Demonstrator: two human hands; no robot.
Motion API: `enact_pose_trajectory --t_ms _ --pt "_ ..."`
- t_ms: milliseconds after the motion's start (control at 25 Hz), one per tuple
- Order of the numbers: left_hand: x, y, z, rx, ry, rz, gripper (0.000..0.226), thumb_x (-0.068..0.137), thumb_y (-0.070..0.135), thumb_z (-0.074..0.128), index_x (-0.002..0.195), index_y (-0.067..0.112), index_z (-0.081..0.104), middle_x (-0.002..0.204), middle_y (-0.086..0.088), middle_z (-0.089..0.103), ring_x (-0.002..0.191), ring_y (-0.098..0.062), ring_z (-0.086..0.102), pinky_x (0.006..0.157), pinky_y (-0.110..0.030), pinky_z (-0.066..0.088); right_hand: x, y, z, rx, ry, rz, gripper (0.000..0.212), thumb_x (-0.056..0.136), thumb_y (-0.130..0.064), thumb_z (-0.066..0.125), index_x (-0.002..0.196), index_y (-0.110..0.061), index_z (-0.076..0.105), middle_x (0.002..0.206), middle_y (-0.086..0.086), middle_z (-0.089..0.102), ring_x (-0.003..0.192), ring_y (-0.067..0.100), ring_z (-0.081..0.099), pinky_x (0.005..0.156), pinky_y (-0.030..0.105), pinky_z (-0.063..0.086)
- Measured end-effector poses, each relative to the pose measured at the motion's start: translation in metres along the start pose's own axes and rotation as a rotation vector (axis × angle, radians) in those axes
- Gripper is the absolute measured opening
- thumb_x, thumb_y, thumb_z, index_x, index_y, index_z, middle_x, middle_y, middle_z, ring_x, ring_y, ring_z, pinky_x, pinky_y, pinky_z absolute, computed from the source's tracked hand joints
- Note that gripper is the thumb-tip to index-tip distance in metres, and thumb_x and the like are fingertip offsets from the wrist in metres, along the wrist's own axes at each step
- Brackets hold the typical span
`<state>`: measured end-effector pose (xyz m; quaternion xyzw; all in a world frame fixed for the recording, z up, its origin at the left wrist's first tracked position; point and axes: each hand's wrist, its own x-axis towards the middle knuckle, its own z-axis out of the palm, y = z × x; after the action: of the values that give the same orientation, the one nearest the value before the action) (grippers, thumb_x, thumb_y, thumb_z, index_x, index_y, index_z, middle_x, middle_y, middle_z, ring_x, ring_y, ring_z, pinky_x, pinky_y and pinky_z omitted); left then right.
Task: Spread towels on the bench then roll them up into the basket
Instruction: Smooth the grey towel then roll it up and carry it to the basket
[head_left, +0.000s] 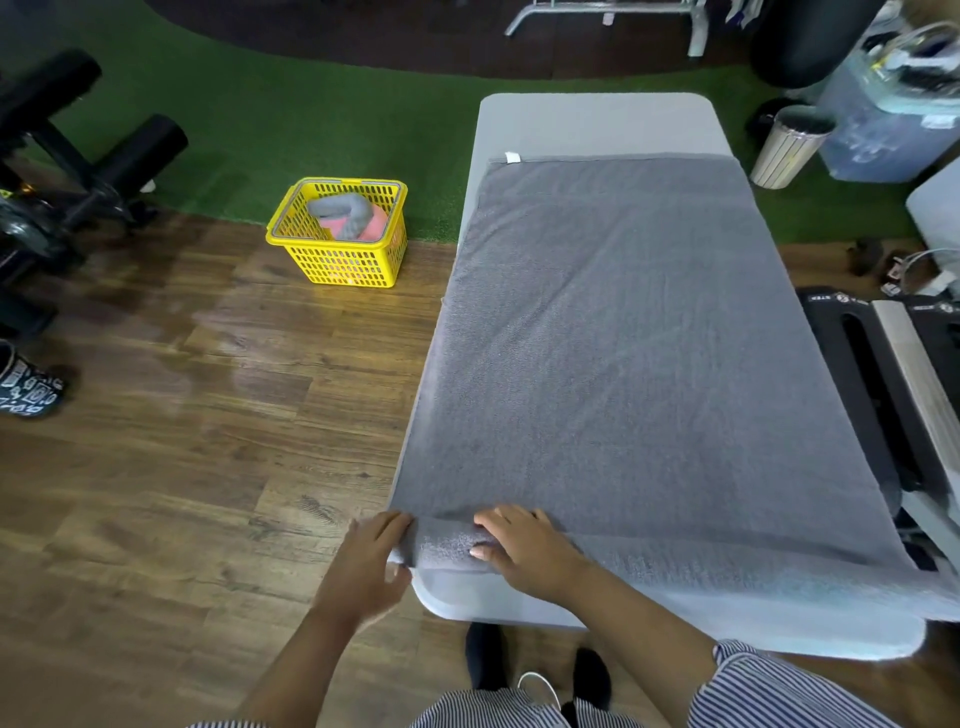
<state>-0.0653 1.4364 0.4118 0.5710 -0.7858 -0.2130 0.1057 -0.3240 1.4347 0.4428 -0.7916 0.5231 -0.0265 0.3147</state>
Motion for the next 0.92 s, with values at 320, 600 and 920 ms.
enact_pose_trajectory --t_ms 320,600,920 --pt "0.016 0.005 -0.022 0.141 -0.068 0.058 0.037 0.074 0.030 0.033 0.096 0.028 0.063 0.075 0.012 0.065 0.069 -0.013 0.062 0.070 -0.029 0.035 -0.021 0.018 -0.014 -0.081 0.096 -0.063 0.073 0.085 -0.065 0.008 0.122 -0.017 0.049 0.121 -0.001 0.057 0.110 0.017 0.053 0.092 0.029 0.035" --pt "0.030 0.021 -0.008 0.005 0.146 0.046 0.033 0.077 0.029 0.045 0.106 0.022 0.057 0.109 0.005 0.058 0.099 -0.016 0.054 0.099 -0.053 0.038 -0.064 0.059 -0.018 -0.302 0.320 -0.157 0.033 0.093 -0.049 0.038 0.108 -0.023 0.054 0.101 -0.005 0.062 0.084 0.011 0.057 0.073 0.024 0.047" --pt "0.032 0.034 -0.007 0.180 0.065 0.195 0.041 0.074 0.030 0.046 0.105 0.015 0.069 0.100 0.004 0.067 0.091 -0.016 0.061 0.079 -0.037 0.050 -0.068 0.073 -0.021 -0.042 0.314 0.000 0.055 0.096 -0.055 0.020 0.105 -0.019 0.060 0.093 -0.006 0.067 0.083 0.013 0.060 0.087 0.025 0.039"
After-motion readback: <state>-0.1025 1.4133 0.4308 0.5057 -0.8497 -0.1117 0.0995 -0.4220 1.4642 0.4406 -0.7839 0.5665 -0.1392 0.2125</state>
